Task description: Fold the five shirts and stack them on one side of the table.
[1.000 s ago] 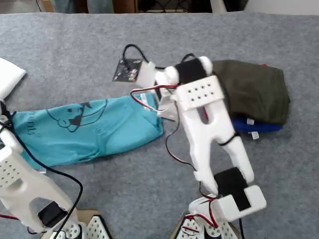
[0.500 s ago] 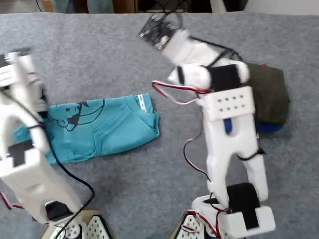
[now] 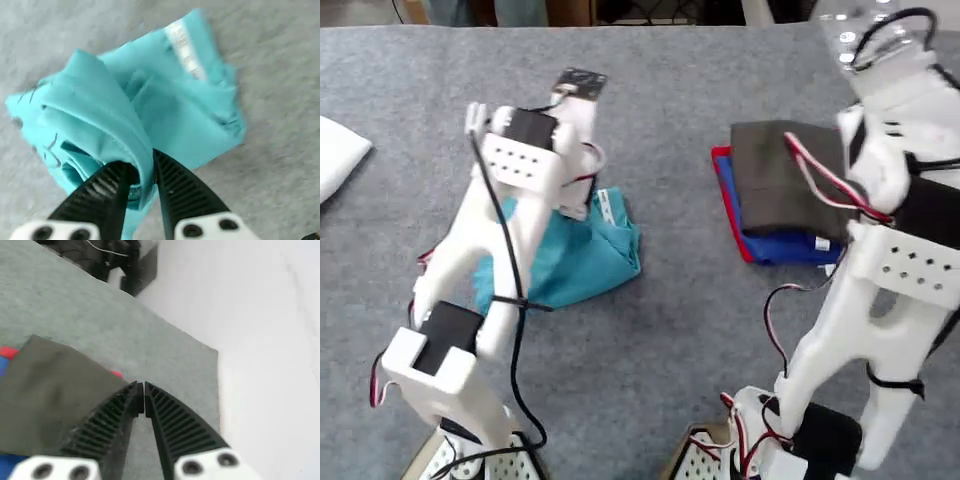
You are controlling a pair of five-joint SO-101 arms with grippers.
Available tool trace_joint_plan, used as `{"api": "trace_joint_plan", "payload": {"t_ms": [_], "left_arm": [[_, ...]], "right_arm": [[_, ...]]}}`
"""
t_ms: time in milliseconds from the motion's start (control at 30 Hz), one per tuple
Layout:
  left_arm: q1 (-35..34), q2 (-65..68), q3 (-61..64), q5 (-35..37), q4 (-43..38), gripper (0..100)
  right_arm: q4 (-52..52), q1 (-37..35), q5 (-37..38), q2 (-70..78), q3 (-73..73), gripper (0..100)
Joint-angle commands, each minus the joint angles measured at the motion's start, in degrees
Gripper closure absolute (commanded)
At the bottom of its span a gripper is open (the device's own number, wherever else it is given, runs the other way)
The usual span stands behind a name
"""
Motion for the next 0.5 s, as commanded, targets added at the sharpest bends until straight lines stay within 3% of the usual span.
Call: {"api": "trace_joint_plan", "payload": {"t_ms": [0, 467], "left_arm": [[4.18, -1.23, -0.13, 3.34, -2.73, 97], [7.96, 12.4, -10.33, 9.05, -3.78, 97]], "right_arm": [[-1.49, 2.2, 0.62, -1.98, -0.13, 98.4], [-1.14, 0.0, 0.62, -1.89, 0.04, 98.4]]}}
